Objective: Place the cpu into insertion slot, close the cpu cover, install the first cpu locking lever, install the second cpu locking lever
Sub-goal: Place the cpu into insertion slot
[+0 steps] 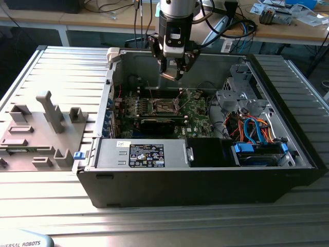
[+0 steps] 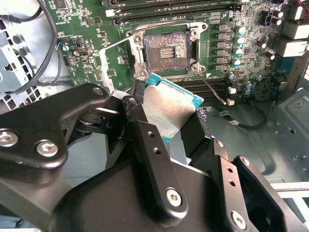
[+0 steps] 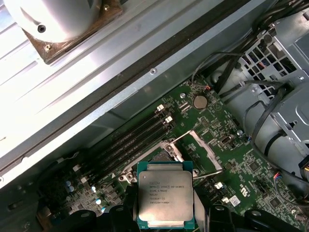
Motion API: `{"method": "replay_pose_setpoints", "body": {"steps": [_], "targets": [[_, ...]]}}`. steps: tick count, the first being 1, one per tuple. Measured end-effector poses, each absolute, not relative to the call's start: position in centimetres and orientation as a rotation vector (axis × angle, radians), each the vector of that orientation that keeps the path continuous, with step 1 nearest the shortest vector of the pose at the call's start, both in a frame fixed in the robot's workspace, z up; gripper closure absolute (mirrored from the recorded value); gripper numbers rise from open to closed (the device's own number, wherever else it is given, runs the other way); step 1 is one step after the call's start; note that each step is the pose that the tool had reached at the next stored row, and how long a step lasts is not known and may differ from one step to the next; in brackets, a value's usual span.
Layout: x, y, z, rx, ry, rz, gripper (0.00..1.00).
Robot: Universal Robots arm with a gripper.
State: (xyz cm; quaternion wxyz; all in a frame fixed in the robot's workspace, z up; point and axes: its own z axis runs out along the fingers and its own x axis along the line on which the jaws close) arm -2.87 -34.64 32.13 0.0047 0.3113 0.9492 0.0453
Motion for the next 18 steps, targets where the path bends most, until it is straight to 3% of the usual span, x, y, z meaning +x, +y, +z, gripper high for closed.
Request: {"method": "replay_pose_setpoints", "body": {"steps": [18], "targets": [[-2.87, -34.64, 32.13, 1.018, 2.957, 0.142, 0.46]]}}
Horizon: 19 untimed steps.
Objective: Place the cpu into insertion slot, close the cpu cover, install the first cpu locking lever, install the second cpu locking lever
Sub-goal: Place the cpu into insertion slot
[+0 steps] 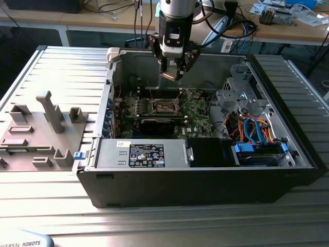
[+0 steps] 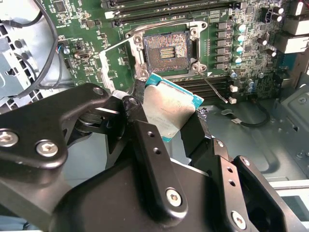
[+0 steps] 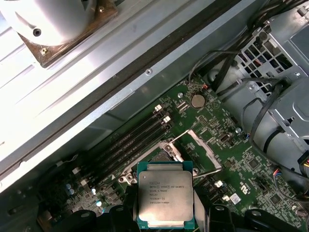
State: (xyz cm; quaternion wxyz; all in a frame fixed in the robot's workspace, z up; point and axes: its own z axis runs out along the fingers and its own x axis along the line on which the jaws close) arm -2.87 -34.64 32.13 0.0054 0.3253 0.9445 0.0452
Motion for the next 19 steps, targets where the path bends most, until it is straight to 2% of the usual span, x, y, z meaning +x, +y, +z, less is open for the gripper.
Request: {"method": "replay_pose_setpoints", "body": {"steps": [19], "targets": [[-2.87, -34.64, 32.13, 1.053, 2.944, 0.141, 0.46]]}}
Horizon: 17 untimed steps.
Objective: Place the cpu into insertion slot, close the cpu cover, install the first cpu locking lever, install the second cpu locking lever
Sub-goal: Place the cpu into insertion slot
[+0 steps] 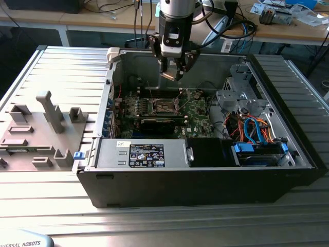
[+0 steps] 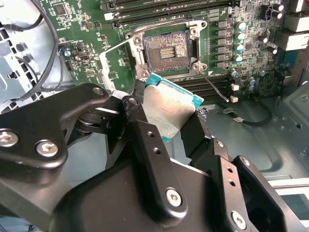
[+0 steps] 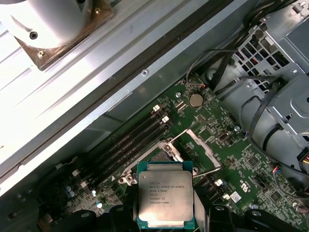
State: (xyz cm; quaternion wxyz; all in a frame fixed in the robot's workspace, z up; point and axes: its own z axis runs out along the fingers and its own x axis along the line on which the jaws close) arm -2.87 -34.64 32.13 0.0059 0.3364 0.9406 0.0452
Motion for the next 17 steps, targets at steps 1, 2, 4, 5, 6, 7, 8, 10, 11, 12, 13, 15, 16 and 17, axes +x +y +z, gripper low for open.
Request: {"method": "replay_pose_setpoints", "body": {"steps": [1, 2, 4, 5, 6, 7, 8, 10, 11, 12, 13, 15, 16, 17], "targets": [[-2.87, -34.64, 32.13, 1.055, 2.943, 0.141, 0.46], [-2.87, -34.64, 32.13, 1.057, 2.942, 0.141, 0.46], [-2.87, -34.64, 32.13, 1.059, 2.942, 0.141, 0.46], [-2.87, -34.64, 32.13, 1.060, 2.941, 0.141, 0.46], [-2.87, -34.64, 32.13, 1.061, 2.941, 0.141, 0.46], [-2.87, -34.64, 32.13, 1.063, 2.940, 0.141, 0.46], [-2.87, -34.64, 32.13, 1.064, 2.939, 0.141, 0.46], [-2.87, -34.64, 32.13, 1.068, 2.938, 0.141, 0.46], [-2.87, -34.64, 32.13, 1.069, 2.938, 0.141, 0.46], [-2.87, -34.64, 32.13, 1.071, 2.937, 0.141, 0.46], [-2.87, -34.64, 32.13, 1.072, 2.936, 0.141, 0.46], [-2.87, -34.64, 32.13, 1.075, 2.935, 0.141, 0.46], [-2.87, -34.64, 32.13, 1.076, 2.935, 0.141, 0.46], [-2.87, -34.64, 32.13, 1.077, 2.934, 0.141, 0.46]]}}
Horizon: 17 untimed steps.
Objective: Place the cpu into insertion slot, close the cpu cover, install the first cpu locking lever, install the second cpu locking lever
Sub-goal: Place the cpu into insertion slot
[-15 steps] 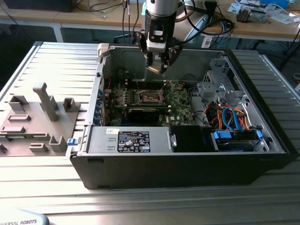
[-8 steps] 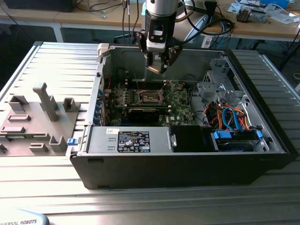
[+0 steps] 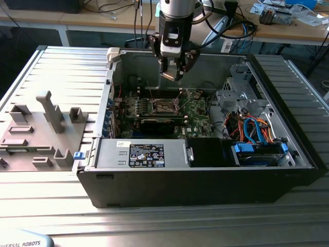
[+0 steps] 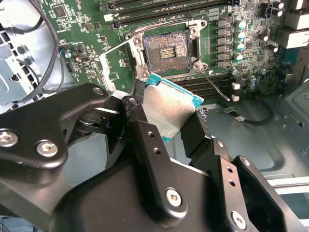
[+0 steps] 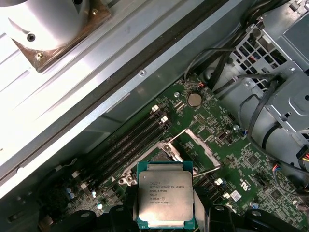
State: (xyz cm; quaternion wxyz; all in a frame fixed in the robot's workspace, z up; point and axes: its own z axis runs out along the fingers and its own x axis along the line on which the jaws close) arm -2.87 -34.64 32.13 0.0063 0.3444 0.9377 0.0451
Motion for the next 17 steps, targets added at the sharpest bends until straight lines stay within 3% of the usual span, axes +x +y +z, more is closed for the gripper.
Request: {"method": "replay_pose_setpoints", "body": {"steps": [17], "targets": [[-2.87, -34.64, 32.13, 1.101, 2.925, 0.141, 0.46]]}}
